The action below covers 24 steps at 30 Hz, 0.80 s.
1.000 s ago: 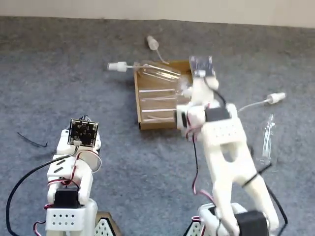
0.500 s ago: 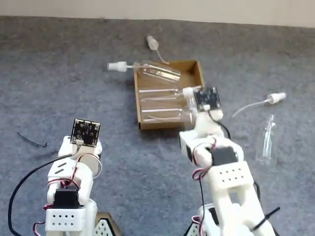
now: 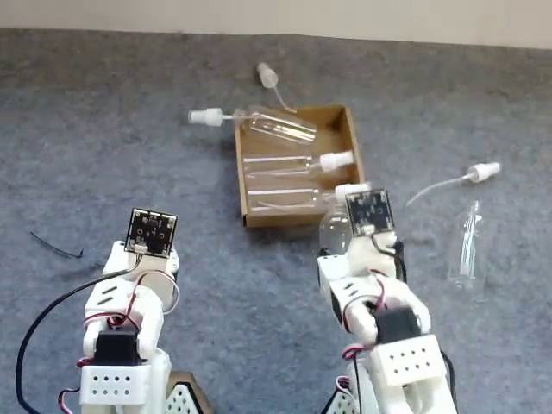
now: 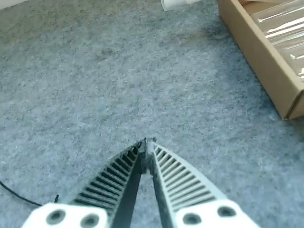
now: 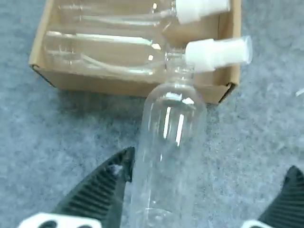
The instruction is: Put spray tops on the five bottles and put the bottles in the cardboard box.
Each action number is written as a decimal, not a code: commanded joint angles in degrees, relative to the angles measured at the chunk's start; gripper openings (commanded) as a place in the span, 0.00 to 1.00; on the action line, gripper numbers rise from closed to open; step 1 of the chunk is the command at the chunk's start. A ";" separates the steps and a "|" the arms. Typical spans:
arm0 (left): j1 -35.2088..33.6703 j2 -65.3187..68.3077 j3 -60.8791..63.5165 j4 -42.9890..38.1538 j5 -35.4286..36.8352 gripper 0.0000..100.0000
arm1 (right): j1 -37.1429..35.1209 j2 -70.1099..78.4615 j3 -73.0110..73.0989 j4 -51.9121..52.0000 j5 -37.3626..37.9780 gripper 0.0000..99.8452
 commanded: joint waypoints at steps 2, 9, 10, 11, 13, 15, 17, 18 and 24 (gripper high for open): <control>0.66 0.04 1.27 9.41 -0.44 0.02 | 0.66 -16.92 1.63 8.31 0.88 0.23; 0.66 -2.51 1.10 29.98 -0.35 0.02 | 9.80 -29.49 10.33 9.19 6.51 0.02; 0.66 -3.12 1.10 30.07 -0.35 0.02 | 10.24 -28.53 11.65 9.19 6.68 0.02; 0.66 -3.65 1.10 30.15 -0.35 0.02 | 10.59 -28.18 12.79 9.36 6.77 0.01; 0.66 -4.00 1.10 30.15 -0.35 0.02 | 12.53 -28.70 15.08 9.36 6.77 0.01; 0.66 -4.00 1.10 30.15 -0.35 0.02 | 14.46 -29.58 16.84 9.36 6.77 0.01; 0.66 -4.00 1.10 30.15 -0.35 0.02 | 16.22 -29.76 18.42 9.19 6.77 0.01; 0.66 -4.00 1.10 30.15 -0.35 0.02 | 16.92 -29.67 19.38 9.10 6.77 0.01; 0.66 -4.00 1.10 30.15 -0.35 0.02 | 18.51 -29.67 22.81 9.01 6.77 0.01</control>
